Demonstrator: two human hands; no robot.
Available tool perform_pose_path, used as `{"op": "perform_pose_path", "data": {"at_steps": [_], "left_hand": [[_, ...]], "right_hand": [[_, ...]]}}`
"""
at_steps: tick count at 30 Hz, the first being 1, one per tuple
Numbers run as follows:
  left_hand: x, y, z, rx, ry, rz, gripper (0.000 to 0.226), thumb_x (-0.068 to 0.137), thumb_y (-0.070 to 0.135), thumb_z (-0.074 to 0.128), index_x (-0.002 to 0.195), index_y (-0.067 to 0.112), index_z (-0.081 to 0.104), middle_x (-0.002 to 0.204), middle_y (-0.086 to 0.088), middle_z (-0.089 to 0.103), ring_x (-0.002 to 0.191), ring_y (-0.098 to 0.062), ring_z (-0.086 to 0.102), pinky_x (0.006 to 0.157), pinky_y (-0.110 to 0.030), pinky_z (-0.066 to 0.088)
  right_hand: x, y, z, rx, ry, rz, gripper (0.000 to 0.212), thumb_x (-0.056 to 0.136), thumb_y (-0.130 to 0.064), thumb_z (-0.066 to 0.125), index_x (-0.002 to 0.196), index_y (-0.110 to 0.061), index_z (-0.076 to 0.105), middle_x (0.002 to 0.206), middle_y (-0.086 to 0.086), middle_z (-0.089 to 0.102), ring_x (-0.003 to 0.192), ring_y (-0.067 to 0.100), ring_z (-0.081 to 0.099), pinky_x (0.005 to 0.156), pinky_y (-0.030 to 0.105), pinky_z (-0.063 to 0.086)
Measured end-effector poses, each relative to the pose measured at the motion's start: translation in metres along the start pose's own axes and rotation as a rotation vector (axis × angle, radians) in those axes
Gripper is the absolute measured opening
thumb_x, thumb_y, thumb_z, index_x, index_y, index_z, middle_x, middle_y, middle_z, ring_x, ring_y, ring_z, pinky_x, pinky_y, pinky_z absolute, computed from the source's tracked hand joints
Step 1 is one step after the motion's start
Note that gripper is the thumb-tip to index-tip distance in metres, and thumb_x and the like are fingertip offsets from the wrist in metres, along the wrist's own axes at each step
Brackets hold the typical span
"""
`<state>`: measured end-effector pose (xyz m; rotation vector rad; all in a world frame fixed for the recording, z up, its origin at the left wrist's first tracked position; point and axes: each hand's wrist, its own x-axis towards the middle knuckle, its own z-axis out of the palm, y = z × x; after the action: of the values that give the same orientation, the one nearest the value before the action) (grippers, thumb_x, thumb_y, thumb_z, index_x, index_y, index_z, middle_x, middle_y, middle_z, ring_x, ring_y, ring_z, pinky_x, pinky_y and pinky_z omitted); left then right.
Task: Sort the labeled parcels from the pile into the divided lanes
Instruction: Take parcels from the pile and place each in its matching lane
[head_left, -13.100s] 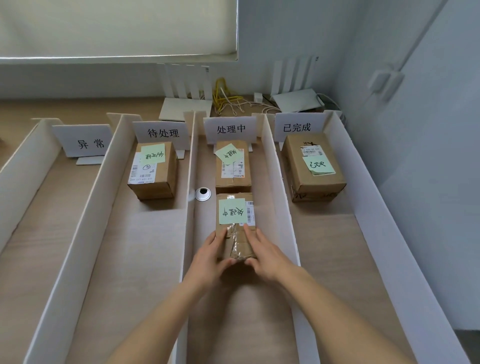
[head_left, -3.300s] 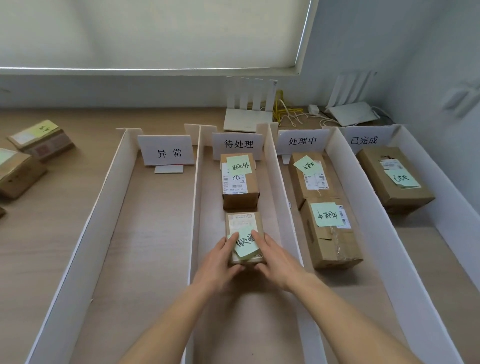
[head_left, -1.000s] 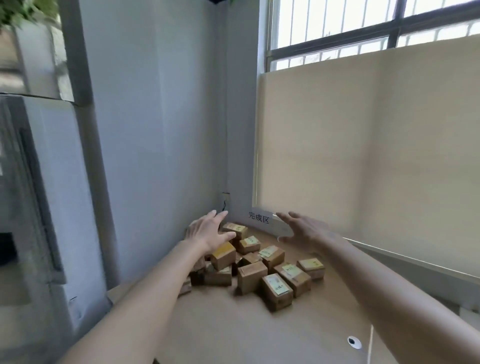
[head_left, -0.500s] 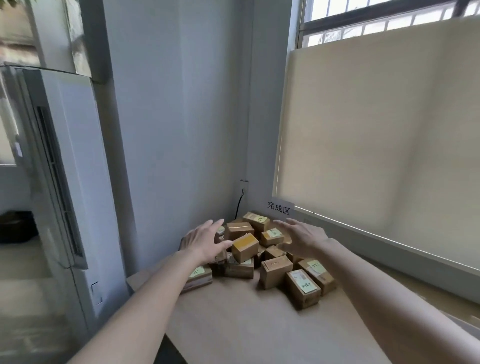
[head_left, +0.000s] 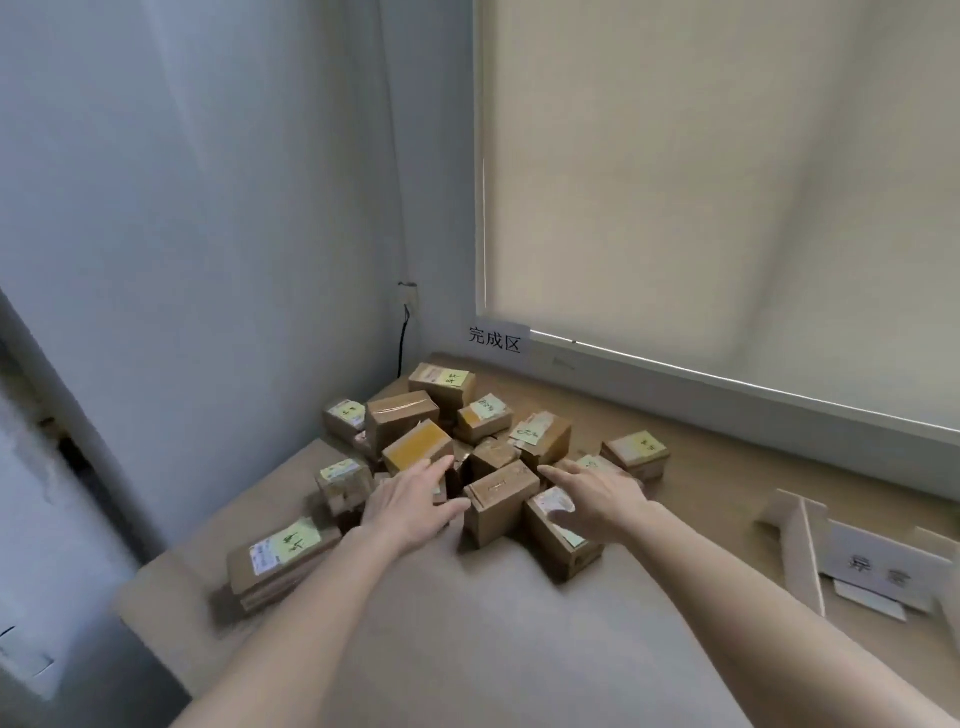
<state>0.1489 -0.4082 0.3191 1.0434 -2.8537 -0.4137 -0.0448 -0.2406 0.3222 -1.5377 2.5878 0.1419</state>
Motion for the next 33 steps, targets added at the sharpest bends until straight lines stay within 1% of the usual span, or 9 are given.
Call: {"op": "perform_pose_path", "data": {"at_steps": [3,7,10,13,17,21,27,30,33], "left_hand": [[0.040,0.011,0.051,-0.022,-0.054,0.034,0.073,0.092,0.065,0.051,0.155,0.040,0.023,0.160,0.004,0.031,0.143,-0.020,0.036,0.107,-0.043,0.044],[0.082,0.025,0.129,-0.037,-0.171,0.081,0.073,0.093,0.063,0.051,0.155,0.039,0.022,0.159,0.004,0.033,0.141,-0.020,0.039,0.108,-0.041,0.044],[0.109,0.032,0.187,-0.052,-0.257,0.102,0.075,0.093,0.062,0.051,0.156,0.037,0.019,0.161,0.003,0.029,0.145,-0.020,0.033,0.112,-0.040,0.038],[0.133,0.035,0.241,-0.078,-0.328,0.111,0.081,0.091,0.063,0.055,0.157,0.038,0.015,0.161,0.003,0.028,0.144,-0.020,0.034,0.110,-0.040,0.039],[0.160,0.037,0.292,-0.106,-0.350,0.122,0.086,0.089,0.065,0.056,0.157,0.040,0.010,0.160,0.005,0.030,0.142,-0.020,0.037,0.108,-0.039,0.042],[0.183,0.040,0.325,-0.172,-0.345,0.091,0.087,0.087,0.070,0.053,0.156,0.043,0.008,0.159,0.005,0.032,0.139,-0.021,0.041,0.104,-0.041,0.045],[0.196,0.047,0.346,-0.217,-0.369,0.094,0.085,0.088,0.068,0.053,0.156,0.041,0.009,0.159,0.004,0.031,0.138,-0.023,0.042,0.104,-0.042,0.045],[0.197,0.051,0.350,-0.226,-0.367,0.097,0.085,0.088,0.067,0.054,0.156,0.040,0.011,0.156,0.004,0.034,0.136,-0.023,0.044,0.101,-0.039,0.045],[0.195,0.051,0.353,-0.220,-0.367,0.104,0.086,0.088,0.067,0.054,0.157,0.039,0.010,0.154,0.005,0.036,0.133,-0.021,0.046,0.098,-0.037,0.045]], "right_hand": [[0.024,0.041,0.044,0.039,-0.080,0.078,0.072,0.099,-0.053,0.054,0.159,-0.043,0.015,0.165,-0.001,0.028,0.143,0.026,0.042,0.091,0.039,0.053],[0.054,0.081,0.107,0.078,-0.174,0.133,0.072,0.098,-0.055,0.053,0.159,-0.046,0.015,0.161,-0.003,0.033,0.138,0.025,0.046,0.089,0.039,0.055],[0.076,0.100,0.150,0.106,-0.237,0.150,0.072,0.100,-0.052,0.053,0.160,-0.042,0.014,0.159,-0.001,0.035,0.138,0.024,0.047,0.086,0.034,0.053],[0.099,0.115,0.190,0.154,-0.260,0.160,0.073,0.101,-0.051,0.052,0.161,-0.040,0.013,0.162,-0.003,0.030,0.140,0.022,0.045,0.082,0.028,0.052],[0.125,0.134,0.235,0.256,-0.272,0.217,0.075,0.101,-0.051,0.053,0.161,-0.042,0.009,0.168,-0.004,0.020,0.144,0.022,0.041,0.097,0.033,0.052],[0.149,0.145,0.265,0.311,-0.288,0.241,0.080,0.100,-0.052,0.053,0.160,-0.046,-0.001,0.171,0.000,0.007,0.147,0.027,0.037,0.110,0.040,0.045],[0.166,0.152,0.289,0.339,-0.273,0.259,0.078,0.099,-0.056,0.050,0.159,-0.048,0.001,0.171,0.001,0.004,0.149,0.029,0.033,0.110,0.045,0.044],[0.166,0.153,0.294,0.343,-0.237,0.269,0.073,0.099,-0.056,0.051,0.160,-0.044,0.012,0.167,0.003,0.016,0.143,0.028,0.040,0.105,0.044,0.048],[0.163,0.152,0.297,0.386,-0.224,0.258,0.069,0.097,-0.054,0.055,0.157,-0.046,0.021,0.152,0.004,0.032,0.129,0.026,0.051,0.097,0.042,0.052]]}}
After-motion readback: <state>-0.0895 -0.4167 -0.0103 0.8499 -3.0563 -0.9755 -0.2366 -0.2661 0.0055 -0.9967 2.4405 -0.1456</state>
